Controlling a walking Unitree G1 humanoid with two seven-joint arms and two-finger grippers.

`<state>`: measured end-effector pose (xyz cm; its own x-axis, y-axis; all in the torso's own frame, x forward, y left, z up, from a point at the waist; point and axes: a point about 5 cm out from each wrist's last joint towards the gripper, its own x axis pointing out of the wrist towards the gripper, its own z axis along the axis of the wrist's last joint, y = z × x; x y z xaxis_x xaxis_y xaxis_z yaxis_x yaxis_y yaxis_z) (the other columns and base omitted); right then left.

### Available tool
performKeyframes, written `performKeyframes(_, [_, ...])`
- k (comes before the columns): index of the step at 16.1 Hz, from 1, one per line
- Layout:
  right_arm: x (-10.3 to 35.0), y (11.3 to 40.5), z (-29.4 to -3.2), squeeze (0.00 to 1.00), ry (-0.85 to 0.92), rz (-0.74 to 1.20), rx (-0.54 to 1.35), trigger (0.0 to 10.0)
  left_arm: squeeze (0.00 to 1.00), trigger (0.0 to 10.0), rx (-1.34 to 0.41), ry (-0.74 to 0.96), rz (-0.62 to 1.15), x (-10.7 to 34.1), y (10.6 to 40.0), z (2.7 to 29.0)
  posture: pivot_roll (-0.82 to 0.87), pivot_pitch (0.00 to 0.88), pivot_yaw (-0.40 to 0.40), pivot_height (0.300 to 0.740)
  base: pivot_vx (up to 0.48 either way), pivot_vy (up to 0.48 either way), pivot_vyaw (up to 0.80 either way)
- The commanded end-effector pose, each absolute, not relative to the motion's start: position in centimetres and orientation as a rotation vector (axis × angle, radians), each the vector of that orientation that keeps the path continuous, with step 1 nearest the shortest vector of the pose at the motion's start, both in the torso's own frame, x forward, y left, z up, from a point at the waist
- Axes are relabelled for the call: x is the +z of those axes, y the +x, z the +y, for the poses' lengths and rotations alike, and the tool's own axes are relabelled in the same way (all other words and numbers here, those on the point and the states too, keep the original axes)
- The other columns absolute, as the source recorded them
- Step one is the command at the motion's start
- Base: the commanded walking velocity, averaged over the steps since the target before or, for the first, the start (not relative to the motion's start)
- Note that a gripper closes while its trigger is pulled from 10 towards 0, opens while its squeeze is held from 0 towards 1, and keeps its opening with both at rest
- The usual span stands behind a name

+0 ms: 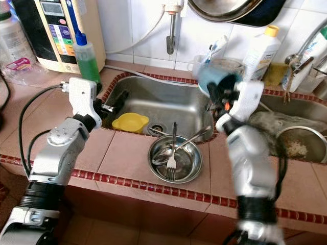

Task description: Kitchen organization

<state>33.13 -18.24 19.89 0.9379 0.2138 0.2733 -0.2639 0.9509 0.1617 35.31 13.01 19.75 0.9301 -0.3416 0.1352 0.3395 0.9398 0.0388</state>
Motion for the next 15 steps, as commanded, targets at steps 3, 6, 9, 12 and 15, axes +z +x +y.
performKeyframes(3, [19.9, 32.3, -18.1, 0.0, 0.192, -0.286, 0.203, 10.0, 0.0, 10.0, -0.363, 0.065, -0.143, 19.3, 35.2, 12.4, -0.2, 0.009, 0.04, 0.74, 0.0, 0.0, 0.0])
performKeyframes(6, [19.6, 31.9, -17.5, 0.0, 0.174, -0.285, 0.193, 10.0, 0.0, 10.0, -0.342, 0.047, -0.128, 18.9, 35.0, 13.0, -0.19, 0.007, 0.04, 0.74, 0.0, 0.0, 0.0])
performKeyframes(9, [20.0, 31.8, -17.1, 0.0, 0.144, -0.323, 0.202, 10.0, 0.0, 10.0, -0.331, 0.032, -0.12, 18.9, 34.9, 13.2, -0.18, 0.003, 0.033, 0.74, 0.162, 0.0, 0.0])
performKeyframes(12, [20.0, 31.4, -16.5, 0.0, 0.127, -0.33, 0.24, 10.0, 0.0, 10.0, -0.345, 0.018, -0.113, 18.6, 34.6, 12.8, -0.18, 0.003, 0.022, 0.74, 0.3, 0.0, 0.0])
performKeyframes(15, [20.0, 31.3, -16.5, 0.0, 0.122, -0.33, 0.252, 10.0, 0.0, 10.0, -0.341, 0.006, -0.109, 18.5, 34.4, 12.8, -0.18, 0.004, 0.014, 0.74, 0.306, 0.0, 0.0])
